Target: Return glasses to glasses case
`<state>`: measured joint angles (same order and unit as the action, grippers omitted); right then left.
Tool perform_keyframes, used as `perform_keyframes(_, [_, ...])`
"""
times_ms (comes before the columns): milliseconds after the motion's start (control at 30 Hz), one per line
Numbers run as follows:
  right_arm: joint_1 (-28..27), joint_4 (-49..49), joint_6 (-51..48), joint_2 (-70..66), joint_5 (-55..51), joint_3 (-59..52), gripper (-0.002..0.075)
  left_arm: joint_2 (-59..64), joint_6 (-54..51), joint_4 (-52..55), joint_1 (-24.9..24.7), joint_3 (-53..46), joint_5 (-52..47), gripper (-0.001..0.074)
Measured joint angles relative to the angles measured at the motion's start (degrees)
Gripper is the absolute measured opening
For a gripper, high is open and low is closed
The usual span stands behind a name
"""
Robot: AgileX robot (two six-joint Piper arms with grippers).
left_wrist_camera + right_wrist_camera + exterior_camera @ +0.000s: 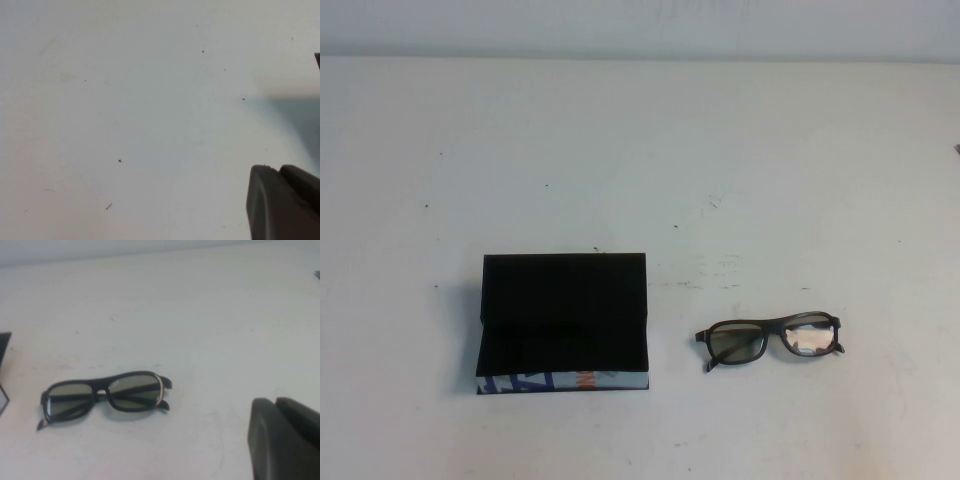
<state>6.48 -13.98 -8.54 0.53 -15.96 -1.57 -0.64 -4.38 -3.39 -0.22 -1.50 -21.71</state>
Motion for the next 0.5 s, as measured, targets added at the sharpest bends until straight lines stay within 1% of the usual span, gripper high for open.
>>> perform_keyframes(167, [0.0,-5.49,0.0,0.0,3.6,0.0,-0.0013,0.0,0.0,0.0,0.0,0.0,0.0,-0.0001])
perform_keyframes(400, [0.0,-7.49,0.0,0.0,5.86,0.0,-0.0013,0.0,0.0,0.0,0.0,0.0,0.0,-0.0001])
perform_keyframes(500, [0.0,-10.82,0.0,0.0,6.18,0.0,-0.0013,0.0,0.0,0.0,0.0,0.0,0.0,-0.0001])
